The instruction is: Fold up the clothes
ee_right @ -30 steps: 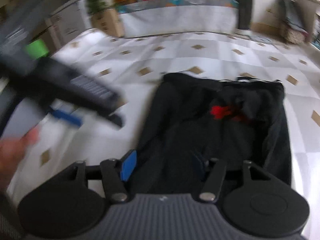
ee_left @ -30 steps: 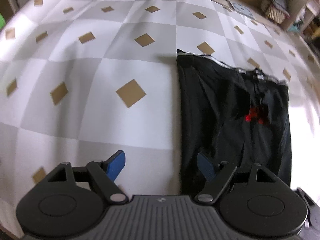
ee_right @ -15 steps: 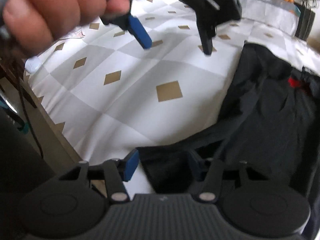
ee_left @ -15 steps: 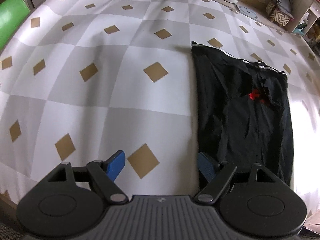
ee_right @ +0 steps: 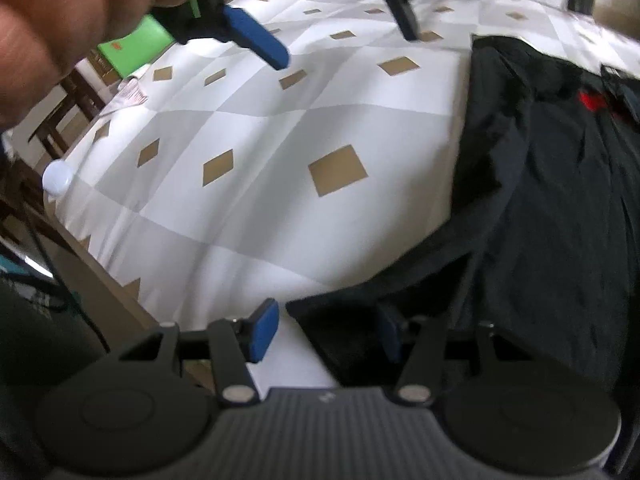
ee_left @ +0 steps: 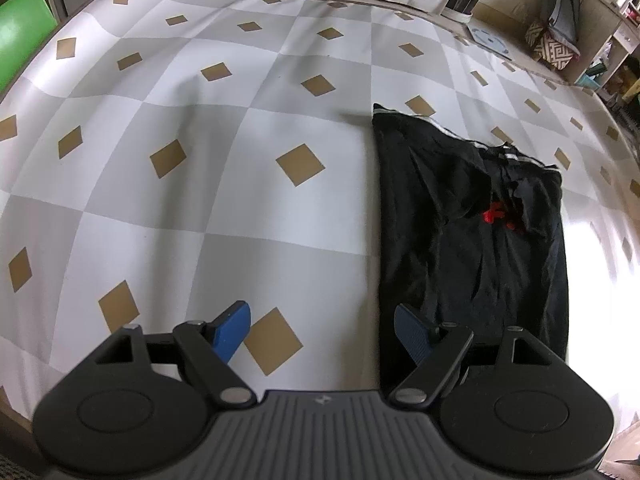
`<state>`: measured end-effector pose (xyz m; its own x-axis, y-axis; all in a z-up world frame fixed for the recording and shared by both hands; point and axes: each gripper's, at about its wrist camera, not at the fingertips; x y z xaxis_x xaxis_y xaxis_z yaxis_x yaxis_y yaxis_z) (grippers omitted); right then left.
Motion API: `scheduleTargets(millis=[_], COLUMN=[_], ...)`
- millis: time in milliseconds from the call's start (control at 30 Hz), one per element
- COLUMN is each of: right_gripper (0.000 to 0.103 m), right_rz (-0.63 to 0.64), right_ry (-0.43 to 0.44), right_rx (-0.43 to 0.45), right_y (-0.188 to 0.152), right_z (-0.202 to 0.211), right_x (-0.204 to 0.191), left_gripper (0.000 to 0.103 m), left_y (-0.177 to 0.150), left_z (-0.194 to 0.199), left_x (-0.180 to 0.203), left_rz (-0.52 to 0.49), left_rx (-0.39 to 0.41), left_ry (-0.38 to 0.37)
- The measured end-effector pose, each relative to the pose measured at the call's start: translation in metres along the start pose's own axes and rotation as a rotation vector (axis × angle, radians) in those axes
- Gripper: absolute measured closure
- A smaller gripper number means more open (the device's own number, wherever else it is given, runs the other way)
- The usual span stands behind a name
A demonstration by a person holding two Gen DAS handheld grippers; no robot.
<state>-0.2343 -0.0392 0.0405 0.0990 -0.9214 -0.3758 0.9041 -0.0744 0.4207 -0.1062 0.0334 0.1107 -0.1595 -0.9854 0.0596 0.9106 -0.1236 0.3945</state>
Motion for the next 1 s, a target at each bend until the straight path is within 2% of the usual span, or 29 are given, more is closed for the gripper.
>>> scheduleTargets(millis=[200,267,333,433,600,800,900,1000], right_gripper=[0.053,0.063,0.082,0.095,0.096,0.096,0.096,0.088], right_rz=[0.109,0.132,0.146,0.104,0.018,-0.124,-0.276,-0.411], right_ry=[-0.076,-0.097,-0.115,-0.104,-0.06,-0.025,-0.055,-0.086], right_rx=[0.035,0.06,0.082,0.087,0.147,0.238,0.238,0.197], right_y=[-0.008,-0.011,-0.011,-0.006,0.001,-0.011,-0.023,-0.033], right_z=[-0.008,-0.009,-0.008,-0.003,0.027,0.074,0.086,0.088], right_x=[-0.012,-0.013,-0.011,-0.002,0.01,0.027,0.047,0.069], left_gripper=[0.025,0.025,0.025,0.025,0.025,0.025,0.025,0.025], left_y=[-0.005,-0.008,-0.011,-0.017,-0.031,-0.064,-0.08,-0.094], left_z=[-0.013,-0.017,-0.018,-0.017,0.003,0.007,0.01,0.01], left_x=[0.003,0.007,0.012,0.016,0.004,0.017,0.023,0.031], left_rz=[-0.05,-0.086,-0.126,-0.168,-0.121,-0.124,-0.125,-0.138], left_rx=[-0.044,-0.056,-0.06,-0.055,0.014,-0.008,-0.019,-0.029], left_ry=[0.014,0.026,0.035,0.044,0.105,0.101,0.099,0.1])
Point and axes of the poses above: each gripper's, at about its wrist camera, not at the fingertips, and z roughly against the way its jaws point, x to its right, y to its top, and after that the axes turned 12 degrees about -z, right-handed
